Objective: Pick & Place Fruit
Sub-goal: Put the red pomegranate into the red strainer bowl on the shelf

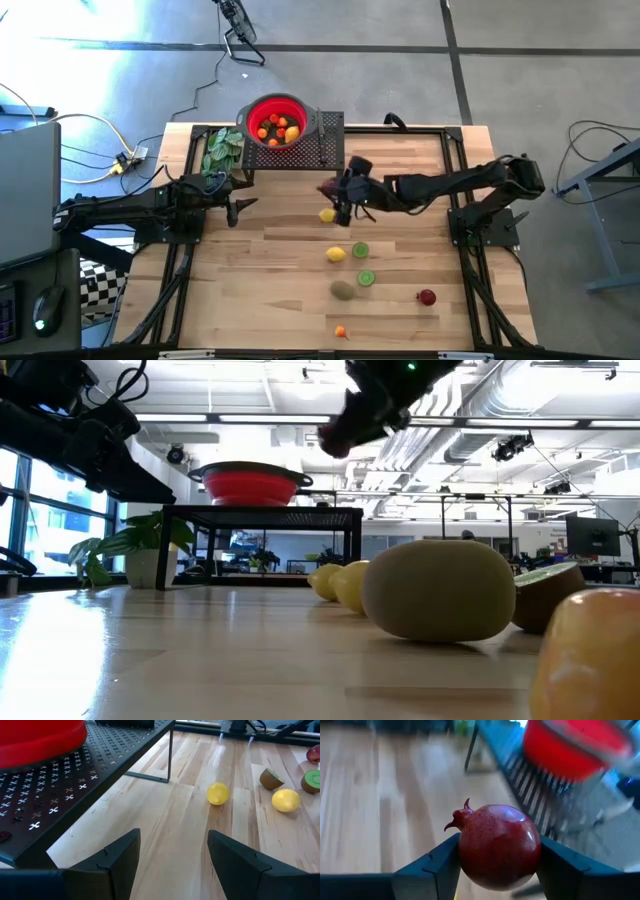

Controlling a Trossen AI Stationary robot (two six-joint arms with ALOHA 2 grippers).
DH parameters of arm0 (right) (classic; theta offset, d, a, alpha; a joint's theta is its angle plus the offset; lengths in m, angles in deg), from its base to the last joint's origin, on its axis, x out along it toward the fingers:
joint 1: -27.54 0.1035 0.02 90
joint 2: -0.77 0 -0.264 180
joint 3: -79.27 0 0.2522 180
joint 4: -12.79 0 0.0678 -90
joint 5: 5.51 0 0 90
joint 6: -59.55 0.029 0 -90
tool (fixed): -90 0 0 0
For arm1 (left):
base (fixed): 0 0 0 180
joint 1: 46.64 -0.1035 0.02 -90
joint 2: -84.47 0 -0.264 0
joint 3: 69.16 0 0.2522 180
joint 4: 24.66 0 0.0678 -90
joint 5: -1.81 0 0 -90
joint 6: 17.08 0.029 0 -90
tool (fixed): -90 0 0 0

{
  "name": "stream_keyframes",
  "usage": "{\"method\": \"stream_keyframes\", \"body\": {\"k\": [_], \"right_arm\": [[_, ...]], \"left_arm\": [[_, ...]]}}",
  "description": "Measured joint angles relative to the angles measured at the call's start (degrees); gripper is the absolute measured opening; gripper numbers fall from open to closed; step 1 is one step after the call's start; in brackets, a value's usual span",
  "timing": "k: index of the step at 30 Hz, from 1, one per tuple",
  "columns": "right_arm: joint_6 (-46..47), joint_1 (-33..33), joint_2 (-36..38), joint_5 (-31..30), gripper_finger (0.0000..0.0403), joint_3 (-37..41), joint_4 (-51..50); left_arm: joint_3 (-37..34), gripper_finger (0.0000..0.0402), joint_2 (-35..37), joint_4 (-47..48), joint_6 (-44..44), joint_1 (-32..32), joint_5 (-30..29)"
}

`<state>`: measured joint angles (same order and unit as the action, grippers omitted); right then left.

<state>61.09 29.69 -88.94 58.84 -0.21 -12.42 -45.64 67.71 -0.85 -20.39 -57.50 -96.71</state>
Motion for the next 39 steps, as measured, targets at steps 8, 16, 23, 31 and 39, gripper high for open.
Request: {"method": "stream_keyframes", "body": {"k": [8, 16, 23, 31, 39], "right_arm": [[-6.06, -3.40, -0.09, 0.14, 0.0202, -0.89, 15.58], [-11.40, -5.49, -0.09, 0.99, 0.0199, -0.89, 27.67], [-12.72, -8.04, -0.09, 4.40, 0.0201, -0.89, 32.32], [-12.76, -10.99, -0.17, 8.58, 0.0199, -1.56, 36.25], [-15.43, -11.67, -7.08, 12.59, 0.0194, -11.22, 32.12]], "left_arm": [[0.00, 0.0228, 0.00, 0.00, -1.01, 0.00, -0.02], [0.00, 0.0228, 0.00, 0.00, -1.07, 0.00, -0.22], [0.00, 0.0228, 0.00, -0.02, -1.07, 0.00, -0.22], [0.00, 0.0228, 0.01, -0.04, -1.51, 0.00, -0.20], [0.00, 0.0228, 0.00, -0.79, -1.51, 0.00, -0.20]]}}
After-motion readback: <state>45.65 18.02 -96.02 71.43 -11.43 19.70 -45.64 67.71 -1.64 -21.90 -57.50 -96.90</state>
